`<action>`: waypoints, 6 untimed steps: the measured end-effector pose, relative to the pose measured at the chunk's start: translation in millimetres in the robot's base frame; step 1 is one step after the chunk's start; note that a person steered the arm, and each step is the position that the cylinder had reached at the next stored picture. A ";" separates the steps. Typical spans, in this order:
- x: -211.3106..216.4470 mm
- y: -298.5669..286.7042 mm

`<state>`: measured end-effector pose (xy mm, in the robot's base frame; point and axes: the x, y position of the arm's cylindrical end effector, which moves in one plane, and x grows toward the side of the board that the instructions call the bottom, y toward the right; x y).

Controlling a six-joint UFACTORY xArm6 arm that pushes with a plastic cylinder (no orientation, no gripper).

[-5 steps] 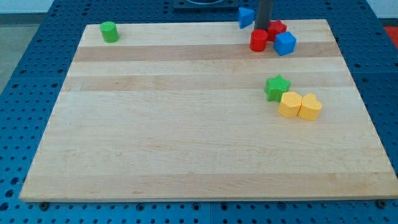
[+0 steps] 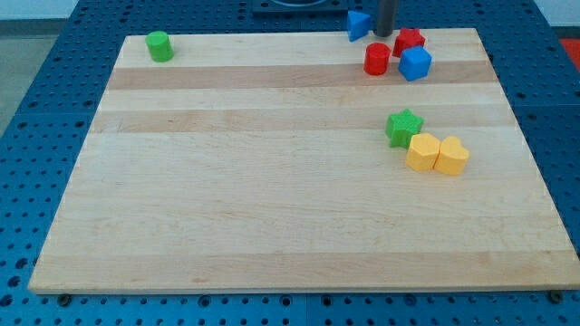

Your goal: Place your arm at the top center

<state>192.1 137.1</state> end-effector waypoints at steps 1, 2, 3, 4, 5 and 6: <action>0.7 -2.0; 0.7 -8.1; 3.8 -9.7; 14.1 -9.8; 17.6 -17.2; 17.6 -36.5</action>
<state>209.7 100.6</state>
